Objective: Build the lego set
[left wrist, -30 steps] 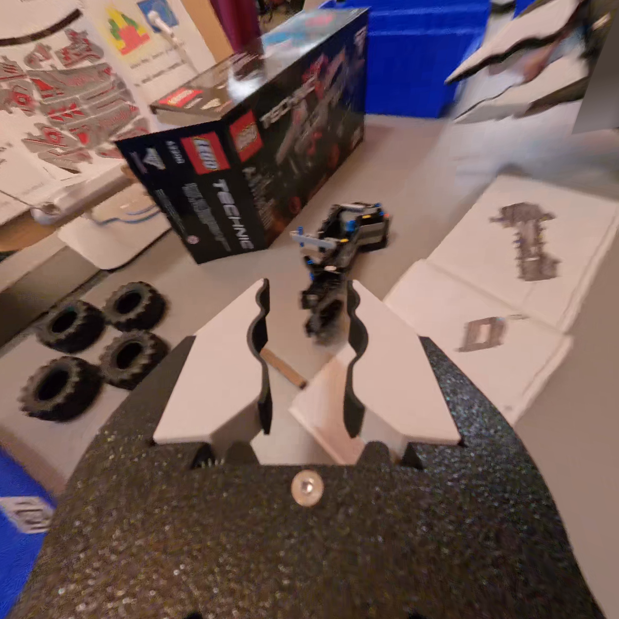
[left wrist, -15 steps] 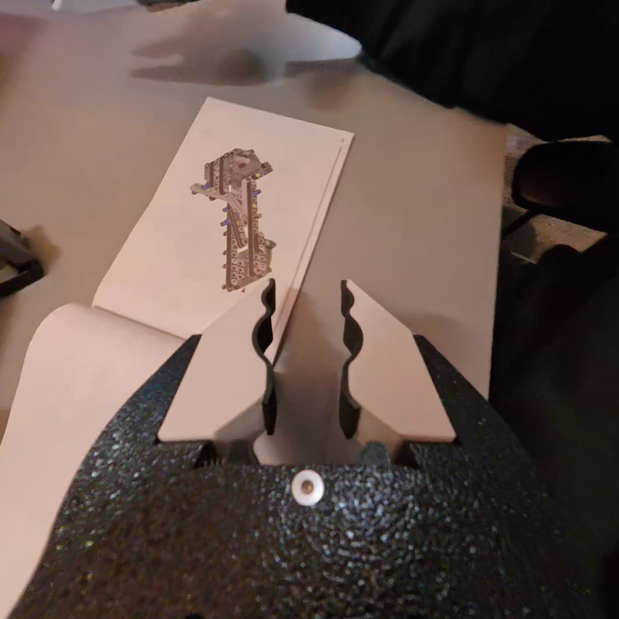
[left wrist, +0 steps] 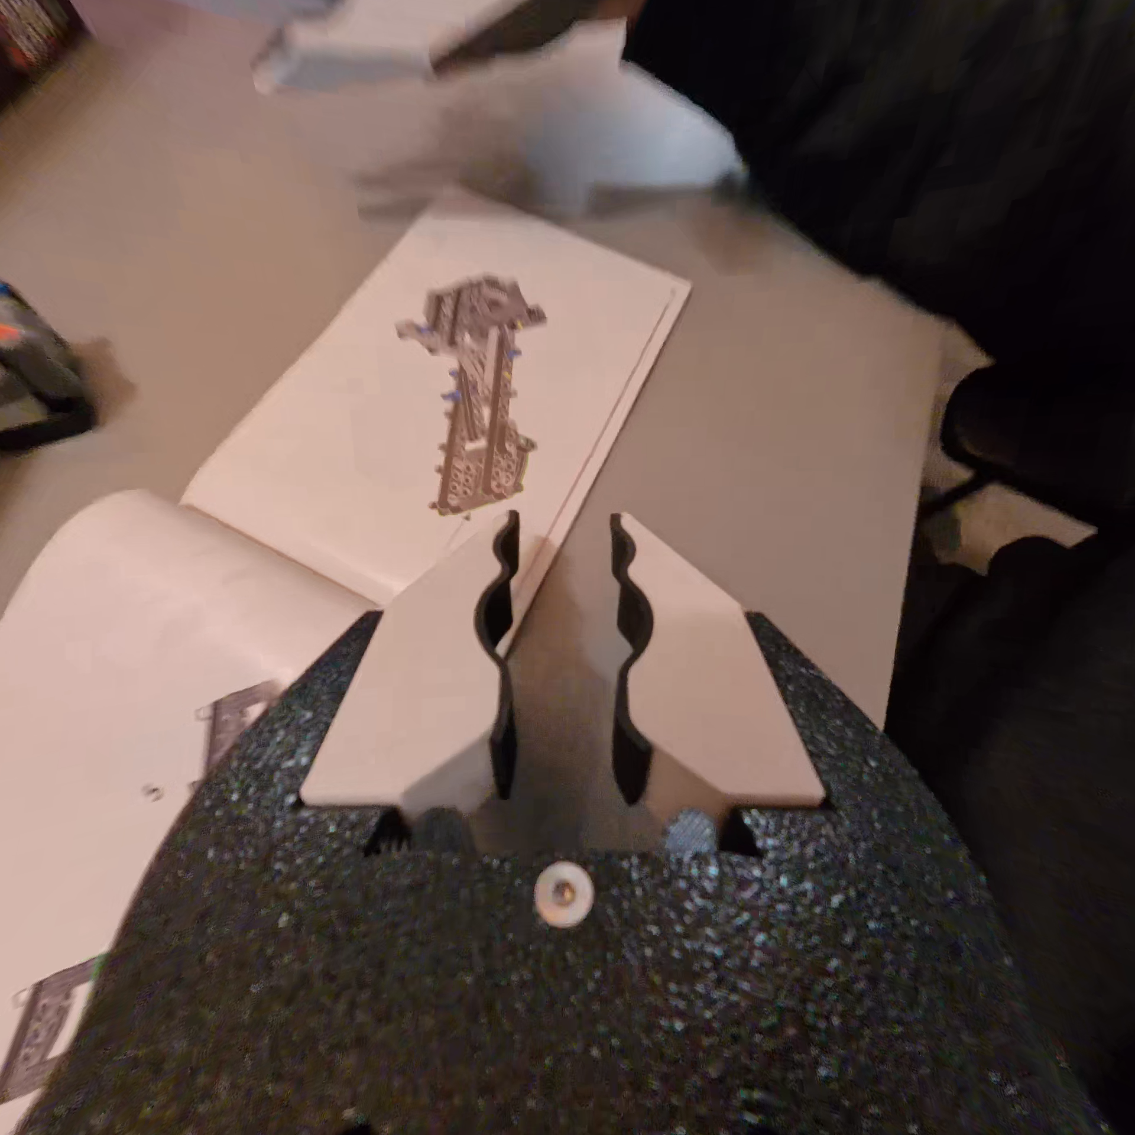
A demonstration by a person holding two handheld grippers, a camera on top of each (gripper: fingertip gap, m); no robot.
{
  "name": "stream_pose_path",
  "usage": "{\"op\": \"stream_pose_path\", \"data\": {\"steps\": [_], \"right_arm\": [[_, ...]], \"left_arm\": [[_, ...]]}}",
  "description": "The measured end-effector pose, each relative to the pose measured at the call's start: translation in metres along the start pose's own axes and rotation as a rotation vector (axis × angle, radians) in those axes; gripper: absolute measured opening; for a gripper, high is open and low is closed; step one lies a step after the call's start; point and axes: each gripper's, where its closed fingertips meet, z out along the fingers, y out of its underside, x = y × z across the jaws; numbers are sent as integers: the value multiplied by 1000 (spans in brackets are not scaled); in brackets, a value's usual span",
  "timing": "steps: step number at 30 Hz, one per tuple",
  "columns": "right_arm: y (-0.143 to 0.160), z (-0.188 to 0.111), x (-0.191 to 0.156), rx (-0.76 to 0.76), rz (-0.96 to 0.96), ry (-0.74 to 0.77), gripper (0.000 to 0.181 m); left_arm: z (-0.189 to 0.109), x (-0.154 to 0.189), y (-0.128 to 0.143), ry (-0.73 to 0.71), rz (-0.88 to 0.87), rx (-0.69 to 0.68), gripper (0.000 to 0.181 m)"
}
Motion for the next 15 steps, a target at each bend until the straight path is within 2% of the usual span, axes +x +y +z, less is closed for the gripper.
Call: {"op": "stream_pose_path", "data": {"steps": [1, 6, 12, 15], "right_arm": [[2, 1, 0, -16, -18, 9, 22], [12, 8, 19, -52, -32, 162, 17], [15, 8, 40, -12, 38, 325, 17], [20, 7, 48, -24, 15, 379, 18]], "left_arm": [[-10, -7, -6, -12, 0, 57, 28], [-68, -77, -8, -145, 24, 225, 27], [-132, -193, -14, -454, 82, 385, 30], [-146, -216, -13, -527, 51, 490, 33]]}}
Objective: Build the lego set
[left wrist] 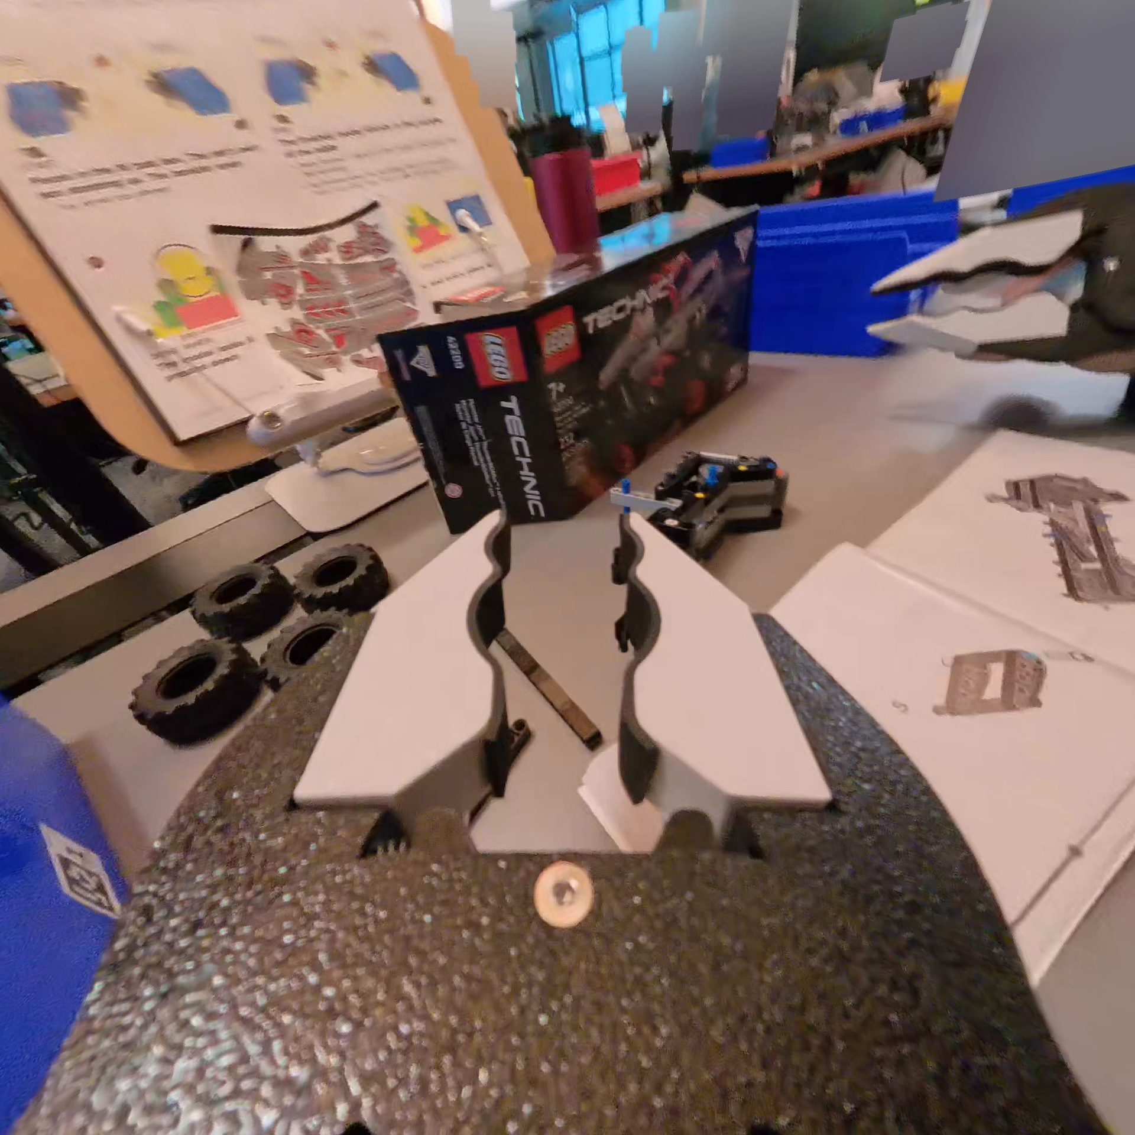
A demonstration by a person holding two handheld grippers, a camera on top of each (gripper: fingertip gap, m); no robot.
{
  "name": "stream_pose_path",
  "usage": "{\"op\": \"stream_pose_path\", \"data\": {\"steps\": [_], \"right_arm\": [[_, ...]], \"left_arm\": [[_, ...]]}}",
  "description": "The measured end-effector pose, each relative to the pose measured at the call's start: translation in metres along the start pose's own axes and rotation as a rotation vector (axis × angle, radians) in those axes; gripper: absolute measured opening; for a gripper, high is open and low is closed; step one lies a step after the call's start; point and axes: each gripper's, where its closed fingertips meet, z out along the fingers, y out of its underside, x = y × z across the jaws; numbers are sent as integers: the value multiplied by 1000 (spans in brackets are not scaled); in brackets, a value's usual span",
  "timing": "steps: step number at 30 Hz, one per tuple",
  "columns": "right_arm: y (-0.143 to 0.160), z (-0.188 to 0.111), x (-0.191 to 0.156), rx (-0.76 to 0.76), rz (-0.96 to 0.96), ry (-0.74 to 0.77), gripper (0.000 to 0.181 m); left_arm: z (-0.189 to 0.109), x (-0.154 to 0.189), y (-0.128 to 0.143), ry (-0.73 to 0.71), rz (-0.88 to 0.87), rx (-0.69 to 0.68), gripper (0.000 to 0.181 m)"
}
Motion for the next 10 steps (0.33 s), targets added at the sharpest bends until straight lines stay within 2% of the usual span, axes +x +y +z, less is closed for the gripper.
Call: {"op": "stream_pose_path", "data": {"steps": [3, 10], "right_arm": [[6, 1, 5, -18, 3, 17, 21], [11, 0, 11, -7, 60, 24, 22]], "left_arm": [[-5, 1, 3, 1, -30, 50, 30], [0, 3, 18, 8, -16, -29, 30]]}}
